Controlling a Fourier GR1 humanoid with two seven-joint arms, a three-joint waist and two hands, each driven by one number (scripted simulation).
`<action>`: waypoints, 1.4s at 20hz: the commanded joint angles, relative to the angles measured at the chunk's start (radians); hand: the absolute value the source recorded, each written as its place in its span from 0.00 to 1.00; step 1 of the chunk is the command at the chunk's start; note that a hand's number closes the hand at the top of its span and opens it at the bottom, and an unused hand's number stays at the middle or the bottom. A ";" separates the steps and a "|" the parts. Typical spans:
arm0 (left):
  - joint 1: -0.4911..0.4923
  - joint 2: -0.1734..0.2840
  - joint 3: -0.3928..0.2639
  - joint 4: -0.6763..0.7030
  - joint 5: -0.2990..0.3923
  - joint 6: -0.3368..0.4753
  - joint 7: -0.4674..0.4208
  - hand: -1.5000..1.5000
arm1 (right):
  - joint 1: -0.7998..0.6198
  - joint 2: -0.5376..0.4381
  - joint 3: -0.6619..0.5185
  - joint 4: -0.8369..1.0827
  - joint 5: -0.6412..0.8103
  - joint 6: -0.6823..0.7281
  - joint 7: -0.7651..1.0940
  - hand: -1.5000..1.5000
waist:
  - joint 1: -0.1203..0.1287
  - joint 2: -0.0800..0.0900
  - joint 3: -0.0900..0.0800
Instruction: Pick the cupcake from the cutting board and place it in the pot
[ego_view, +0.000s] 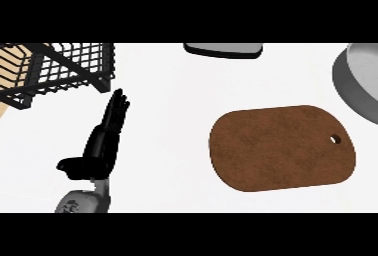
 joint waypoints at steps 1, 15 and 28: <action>0.021 0.004 0.001 -0.004 -0.002 0.001 0.001 0.50 | 0.013 0.035 -0.074 0.031 -0.013 -0.108 0.235 1.00 | -0.023 -0.008 0.000; 0.048 0.014 0.019 -0.009 0.002 0.001 -0.022 0.50 | 0.050 0.115 -0.272 -0.069 -0.091 -0.477 0.057 0.00 | -0.032 -0.013 0.000; 0.027 0.009 0.024 -0.013 -0.005 0.018 0.007 0.50 | 0.135 0.256 -0.378 -0.243 -0.022 -1.096 -0.017 0.00 | -0.058 -0.018 -0.002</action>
